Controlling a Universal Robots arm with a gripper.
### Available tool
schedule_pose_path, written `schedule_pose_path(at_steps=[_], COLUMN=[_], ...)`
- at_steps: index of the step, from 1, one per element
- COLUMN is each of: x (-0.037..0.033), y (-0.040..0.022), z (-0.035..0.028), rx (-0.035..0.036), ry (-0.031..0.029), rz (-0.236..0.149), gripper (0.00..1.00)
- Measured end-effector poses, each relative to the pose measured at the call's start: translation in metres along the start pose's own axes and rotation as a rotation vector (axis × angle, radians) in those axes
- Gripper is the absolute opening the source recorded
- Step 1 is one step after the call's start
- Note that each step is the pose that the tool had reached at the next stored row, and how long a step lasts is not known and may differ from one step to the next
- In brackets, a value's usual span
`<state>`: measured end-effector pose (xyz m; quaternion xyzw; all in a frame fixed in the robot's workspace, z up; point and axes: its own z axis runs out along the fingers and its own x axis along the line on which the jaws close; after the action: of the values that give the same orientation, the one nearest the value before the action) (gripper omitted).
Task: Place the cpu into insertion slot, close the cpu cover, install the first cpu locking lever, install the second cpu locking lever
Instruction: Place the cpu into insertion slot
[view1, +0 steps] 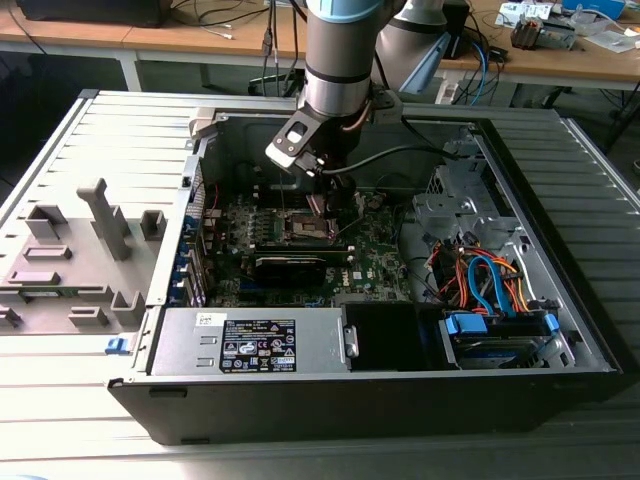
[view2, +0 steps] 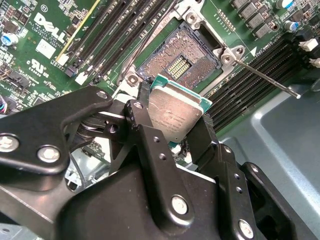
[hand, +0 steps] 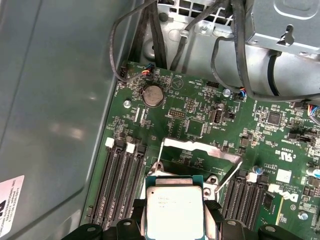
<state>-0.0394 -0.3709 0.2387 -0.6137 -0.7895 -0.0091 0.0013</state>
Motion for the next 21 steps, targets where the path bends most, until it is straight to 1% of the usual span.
schedule_pose_path(at_steps=[6,21], x=[0.0,0.0], y=[0.0,0.0], z=[0.0001,0.0001], rx=[-0.0003,-0.0006], ry=[-0.0002,-0.0006], rz=[0.017,0.044], gripper=[0.55,0.55])
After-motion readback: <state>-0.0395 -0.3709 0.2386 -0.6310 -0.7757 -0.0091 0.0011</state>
